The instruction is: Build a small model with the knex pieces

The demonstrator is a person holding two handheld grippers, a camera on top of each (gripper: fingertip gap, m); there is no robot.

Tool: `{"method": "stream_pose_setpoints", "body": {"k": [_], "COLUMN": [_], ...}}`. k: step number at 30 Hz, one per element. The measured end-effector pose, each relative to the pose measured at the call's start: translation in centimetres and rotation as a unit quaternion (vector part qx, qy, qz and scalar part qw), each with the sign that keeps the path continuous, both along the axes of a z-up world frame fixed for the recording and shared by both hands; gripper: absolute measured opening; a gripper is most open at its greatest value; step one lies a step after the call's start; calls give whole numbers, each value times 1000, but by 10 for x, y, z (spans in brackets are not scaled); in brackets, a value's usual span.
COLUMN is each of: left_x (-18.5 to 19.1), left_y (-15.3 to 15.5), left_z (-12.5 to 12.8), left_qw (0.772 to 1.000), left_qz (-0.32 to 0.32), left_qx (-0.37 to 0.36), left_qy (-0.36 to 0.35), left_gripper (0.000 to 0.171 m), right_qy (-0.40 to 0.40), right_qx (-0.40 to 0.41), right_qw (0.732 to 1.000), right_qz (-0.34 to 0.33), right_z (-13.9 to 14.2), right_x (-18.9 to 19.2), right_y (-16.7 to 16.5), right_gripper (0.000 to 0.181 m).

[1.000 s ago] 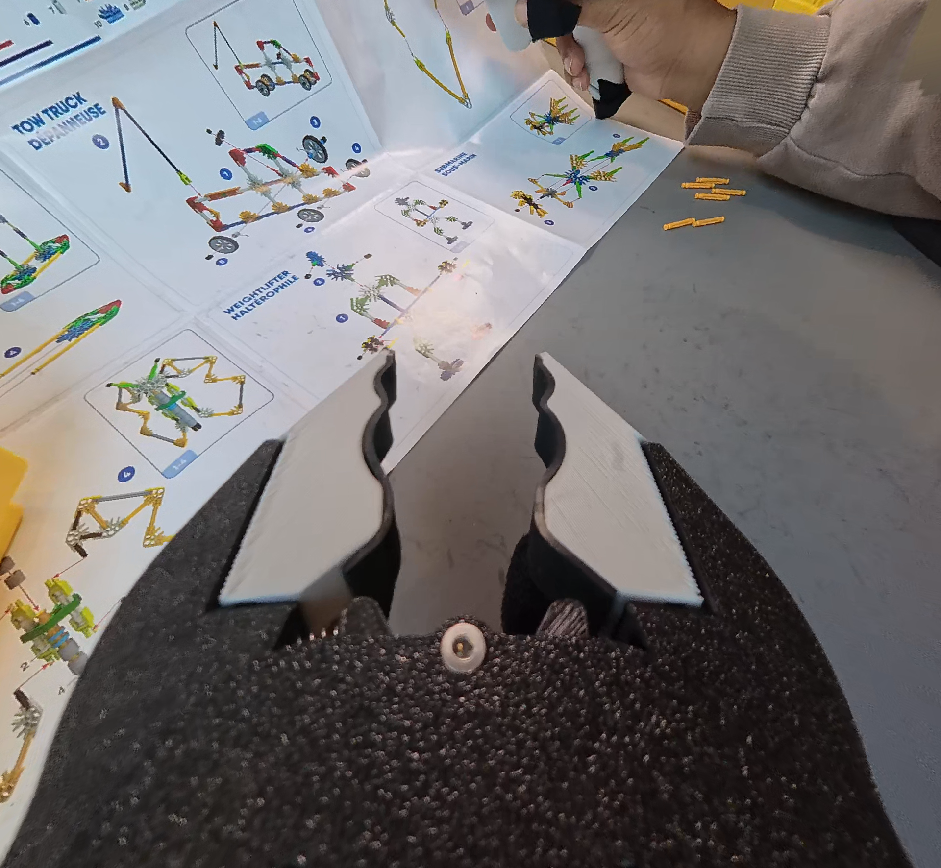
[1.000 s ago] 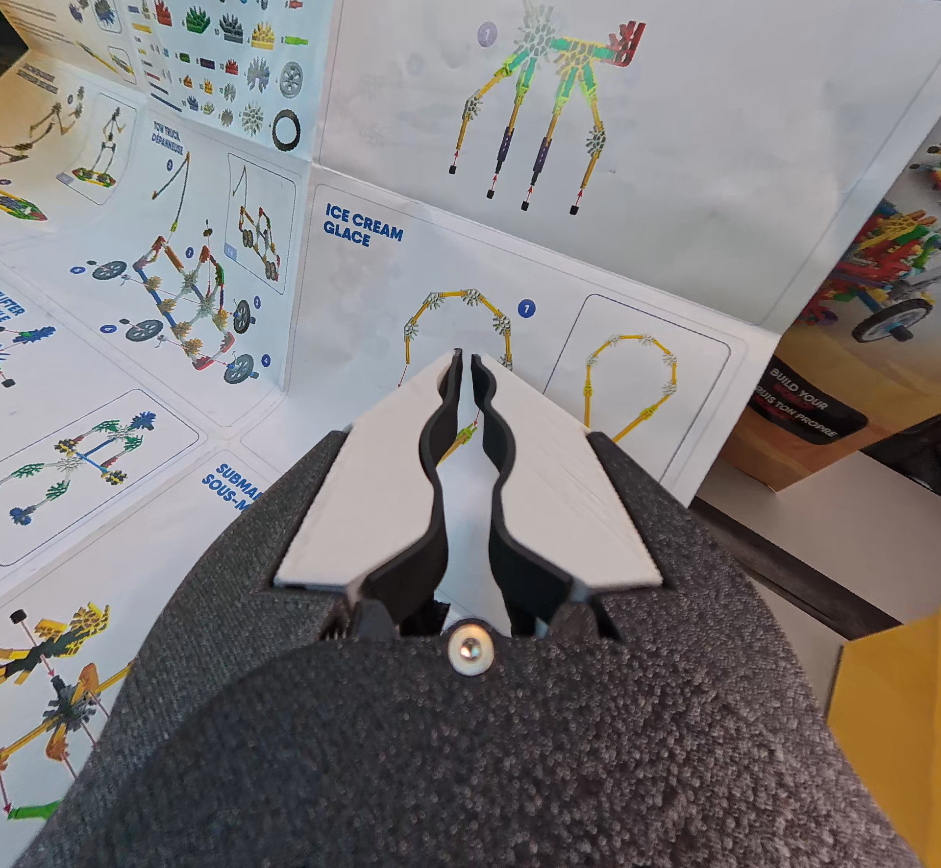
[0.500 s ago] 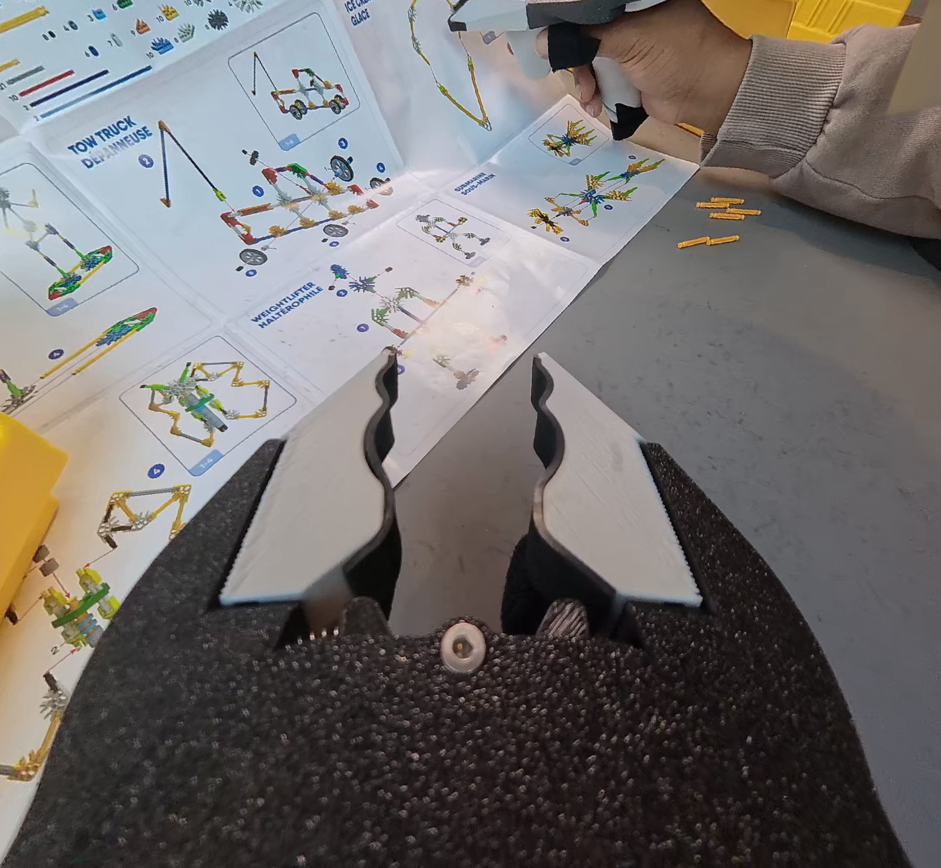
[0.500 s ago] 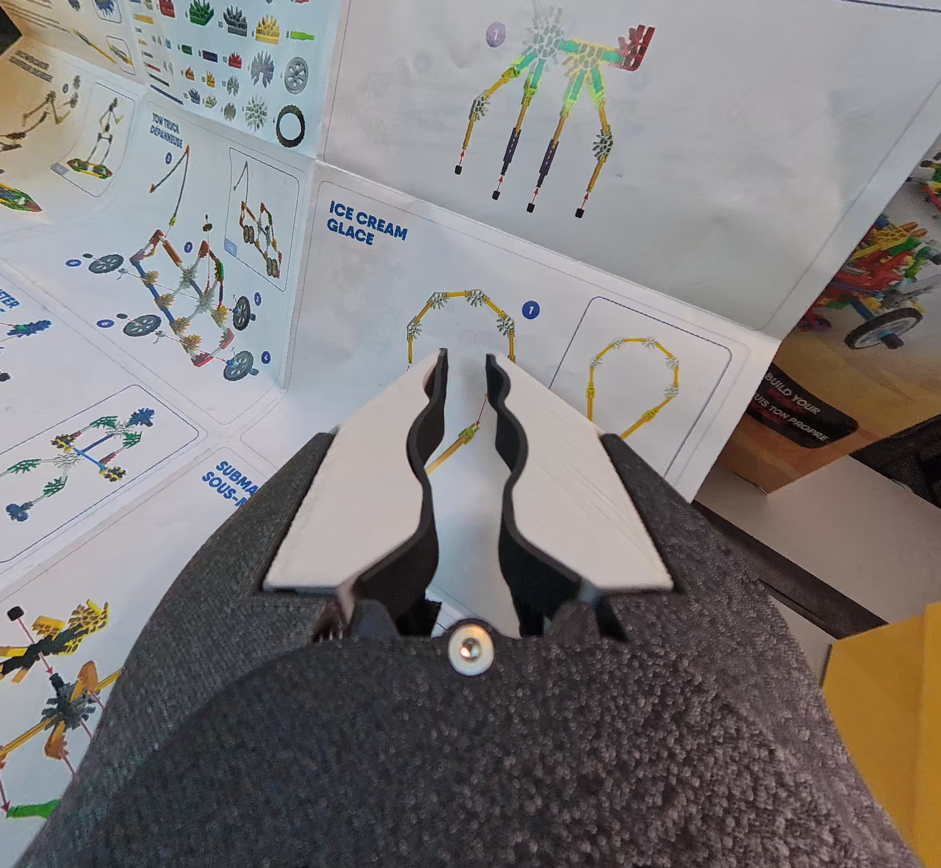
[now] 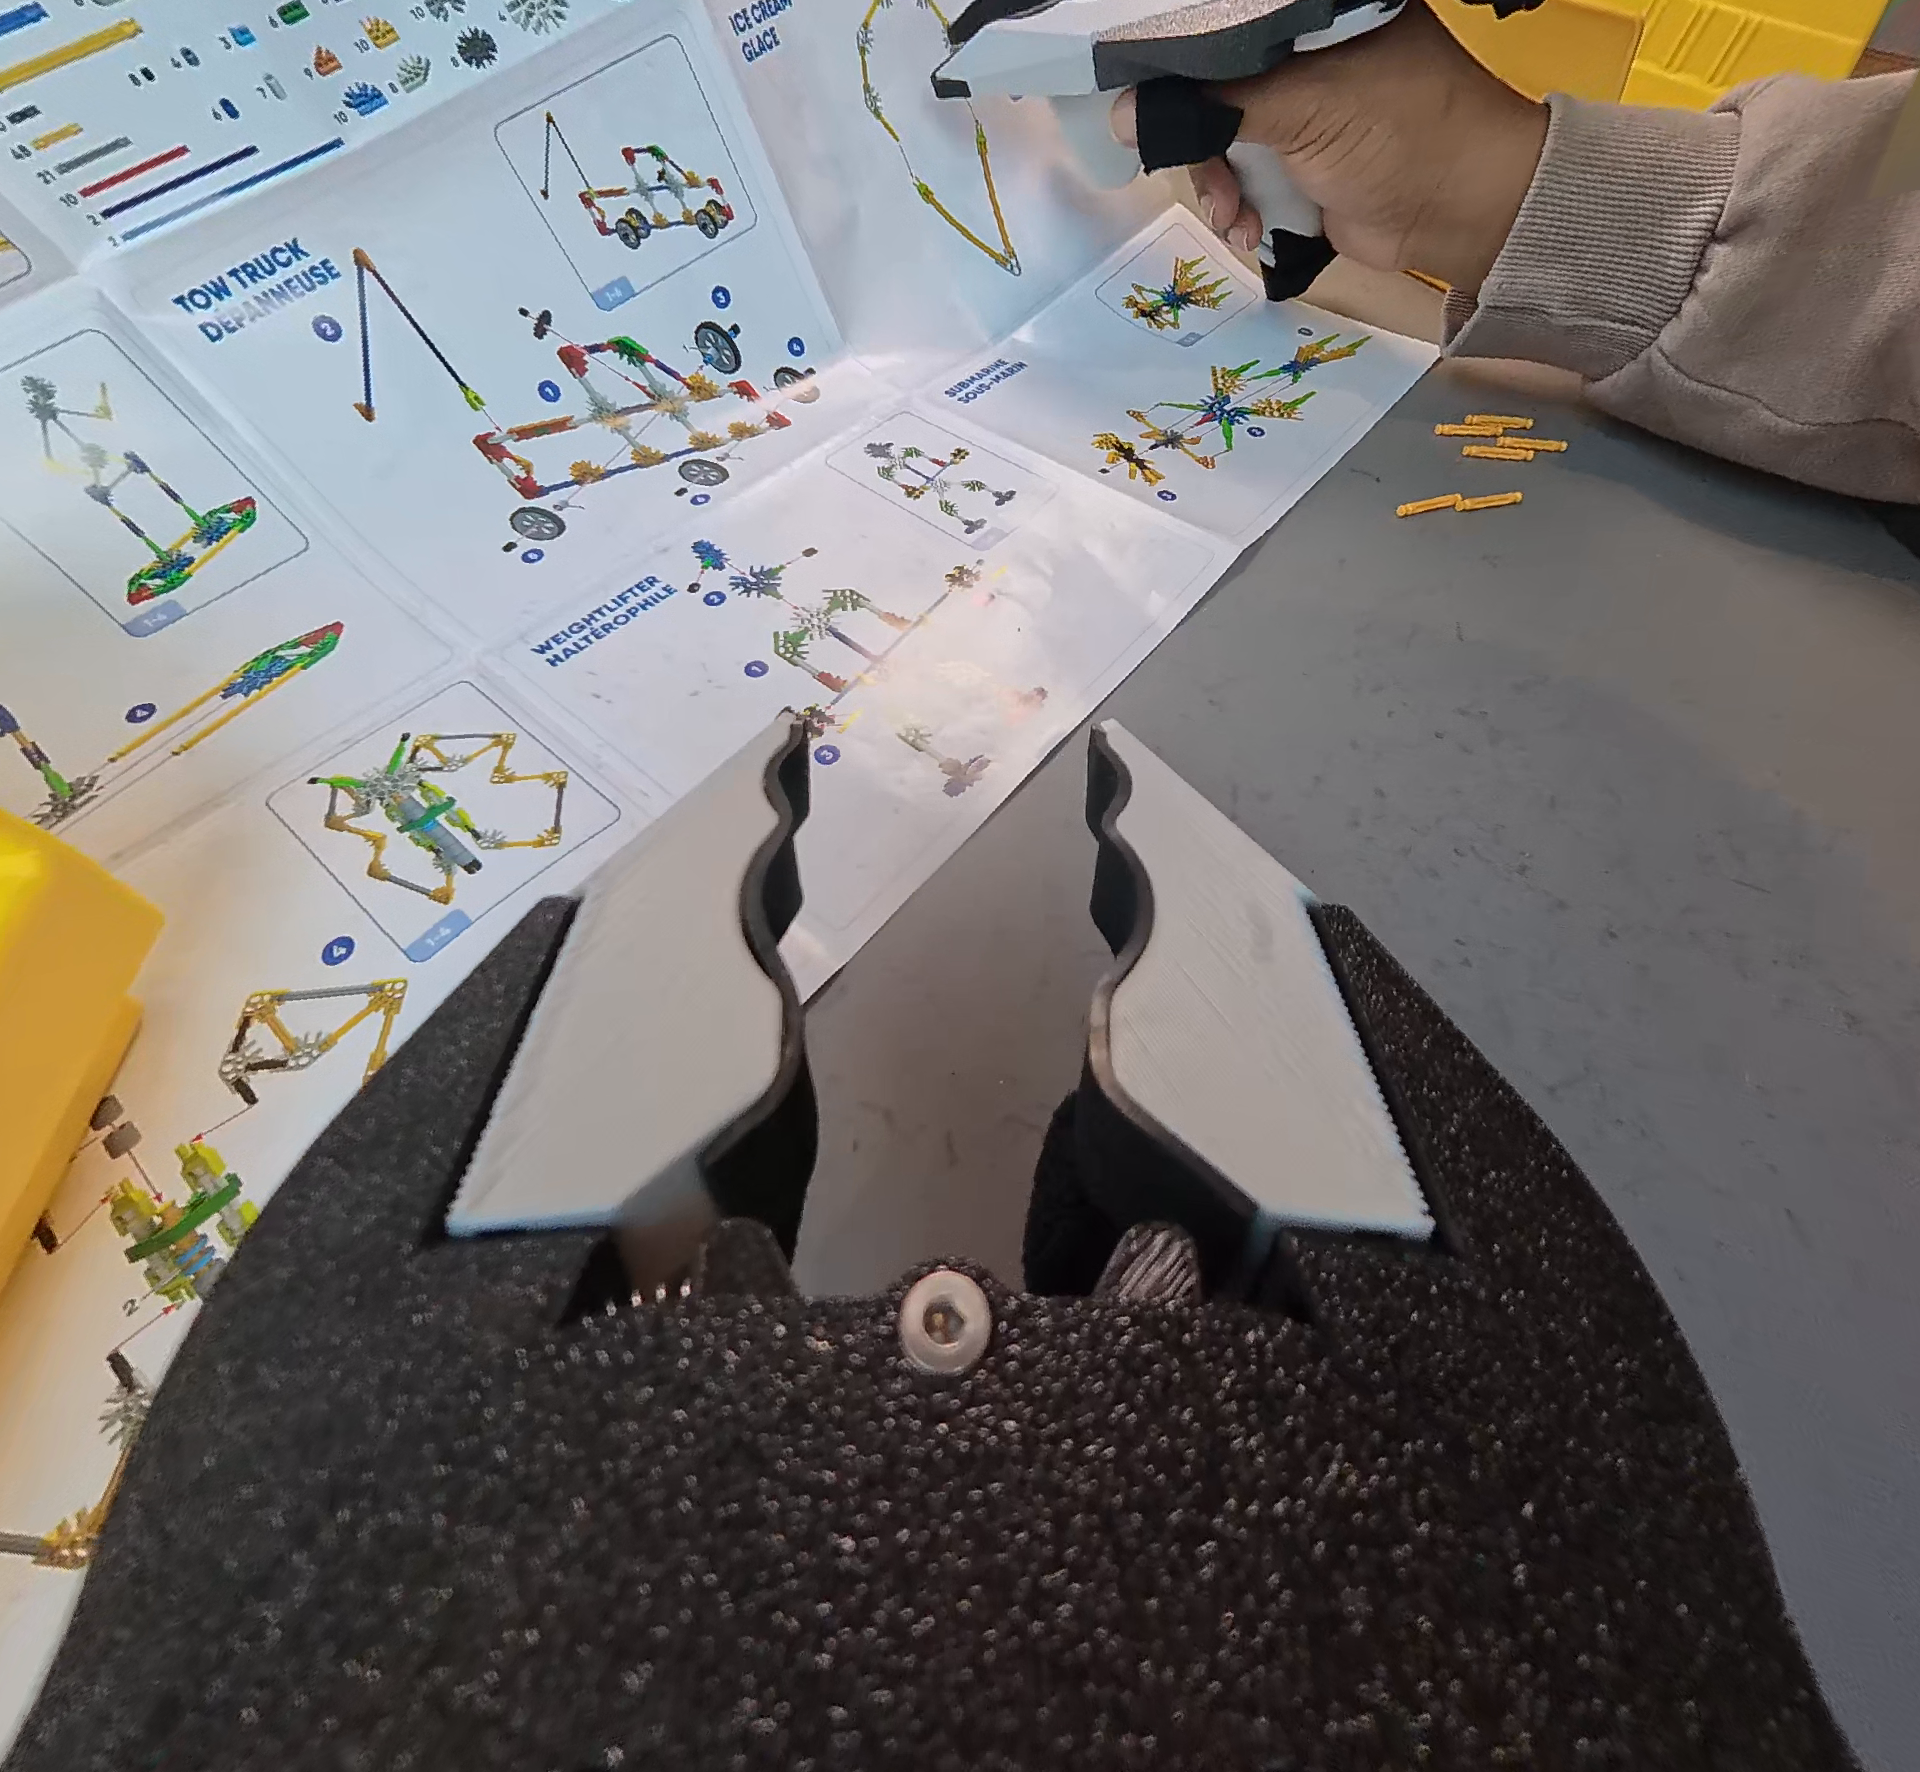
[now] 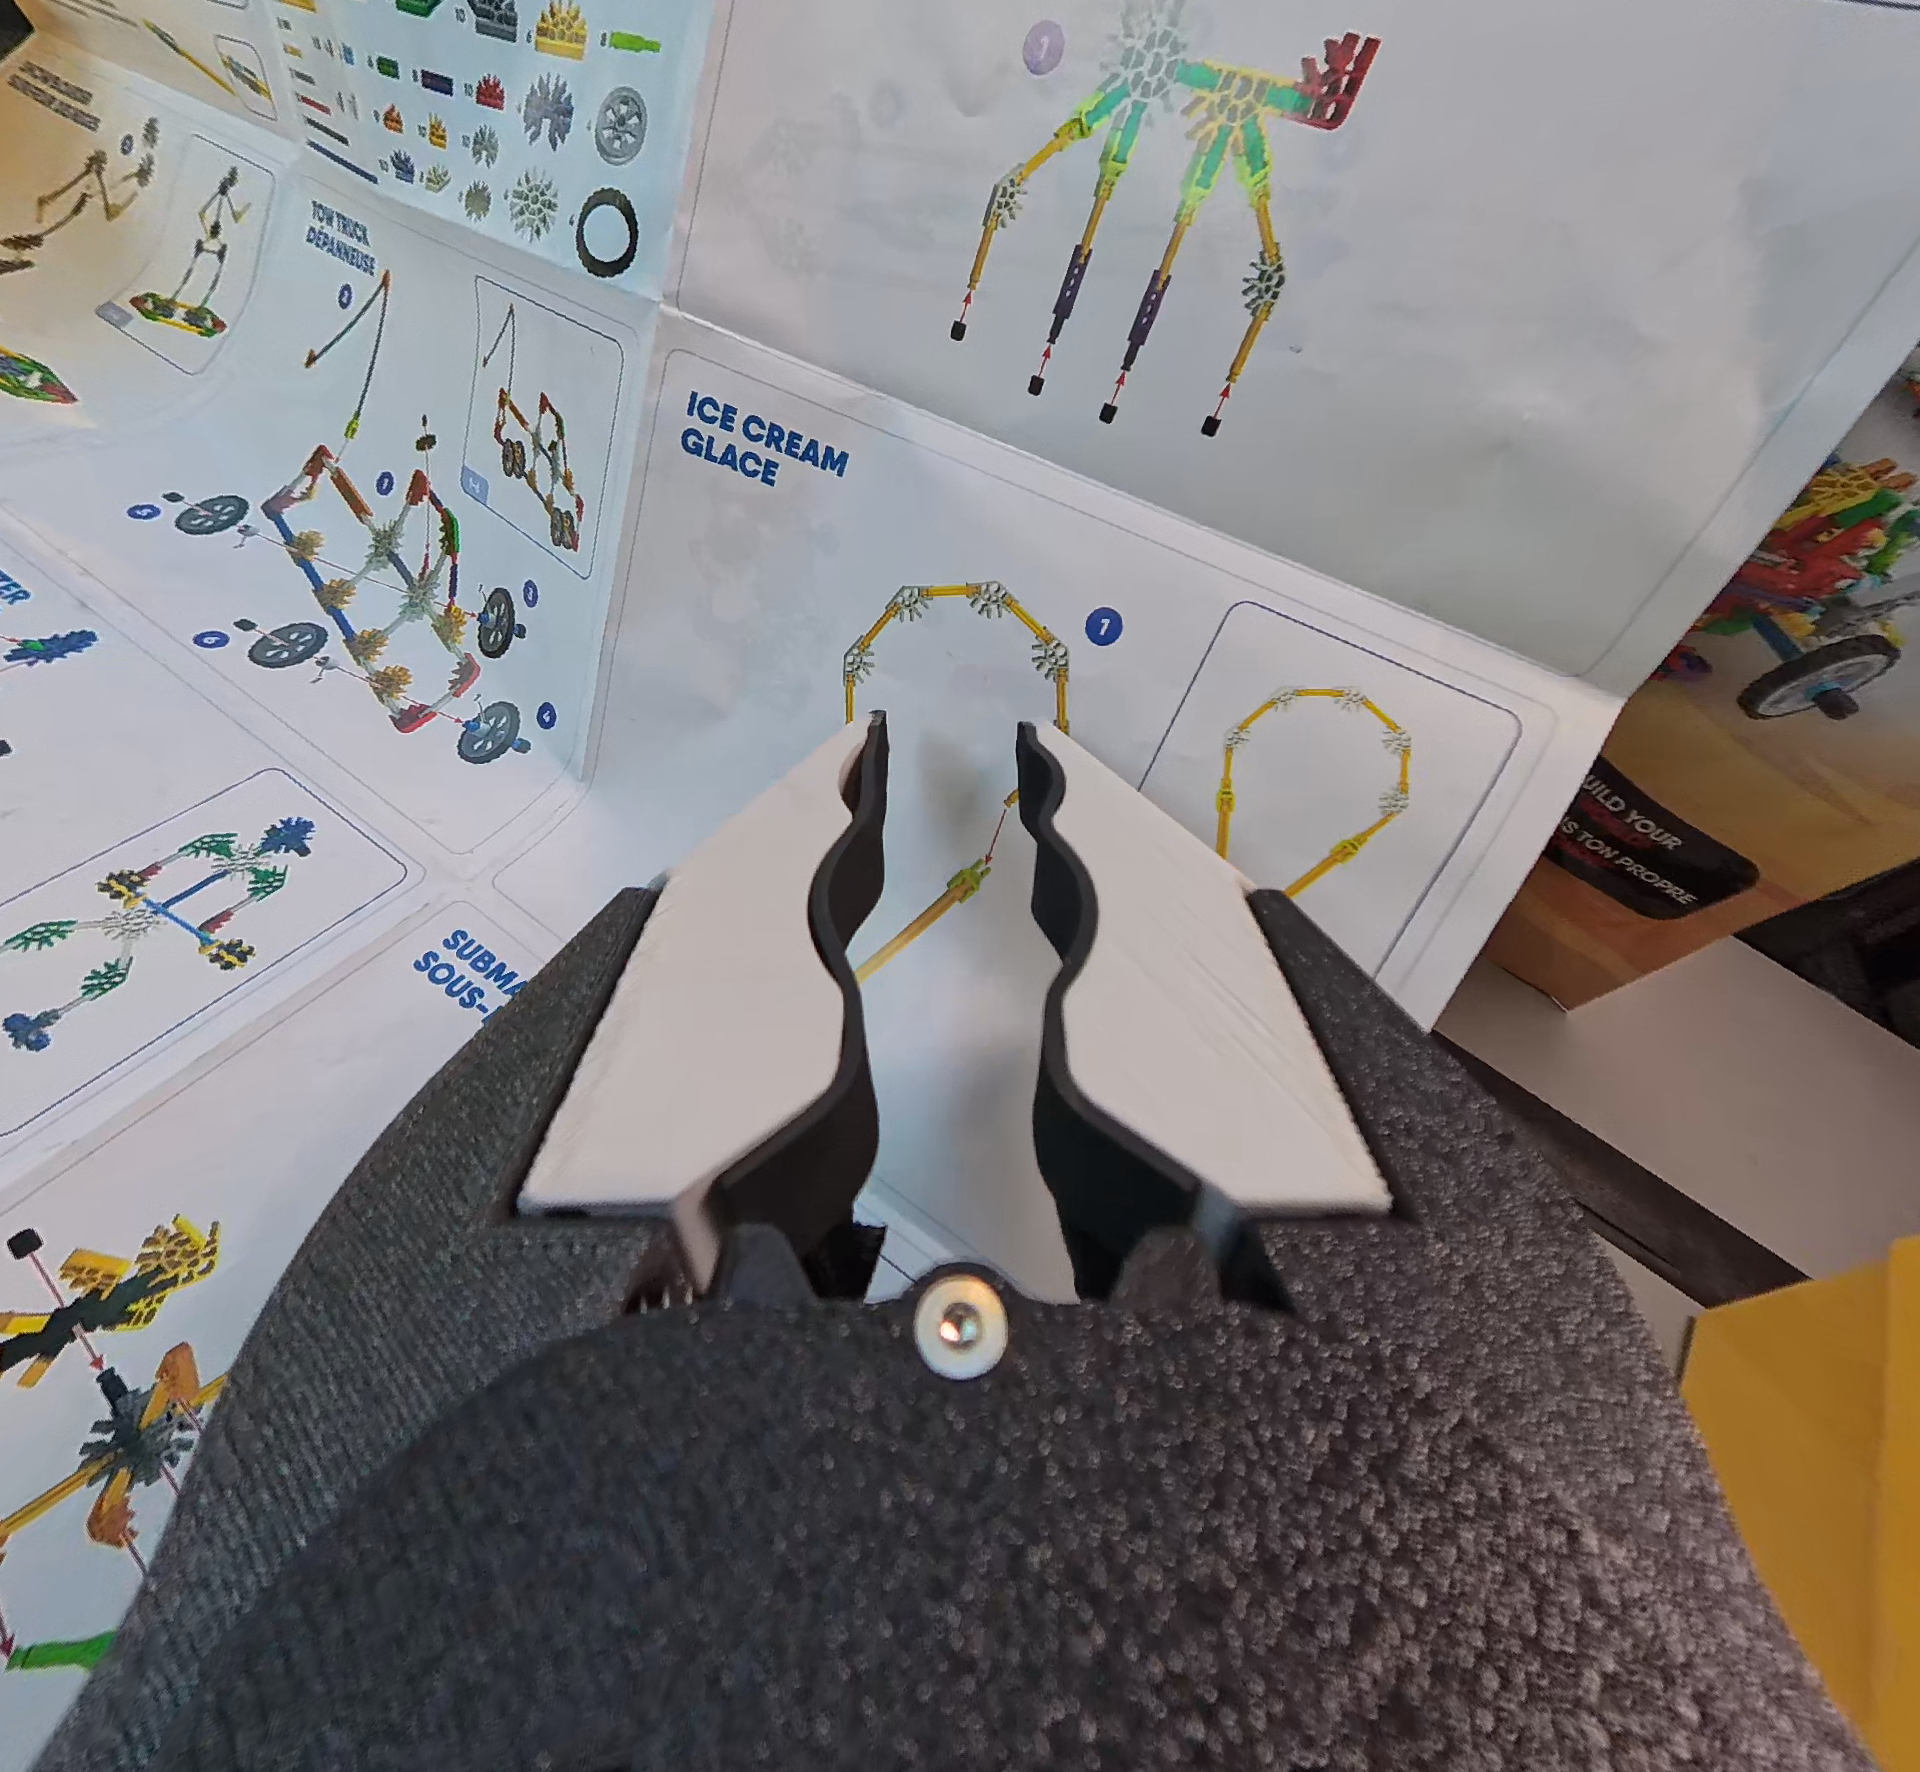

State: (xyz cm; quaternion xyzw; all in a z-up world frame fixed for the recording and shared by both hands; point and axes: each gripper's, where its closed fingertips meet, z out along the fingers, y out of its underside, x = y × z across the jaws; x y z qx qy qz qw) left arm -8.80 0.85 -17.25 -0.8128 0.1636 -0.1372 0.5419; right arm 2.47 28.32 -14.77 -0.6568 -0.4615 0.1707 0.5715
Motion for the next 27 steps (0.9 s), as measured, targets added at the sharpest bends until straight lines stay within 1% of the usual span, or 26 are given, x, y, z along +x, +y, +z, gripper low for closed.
{"method": "stream_pose_setpoints", "body": {"k": [27], "left_x": [-1], "left_y": [1], "left_z": [-3], "left_qw": [1000], "left_qz": [5], "left_qx": [-6], "left_qy": [7], "left_gripper": [54], "right_qy": [-12], "right_qx": [13], "right_qw": [1000], "right_qz": [1], "right_z": [-1], "right_x": [-1], "right_y": [-1], "right_gripper": [24]}}
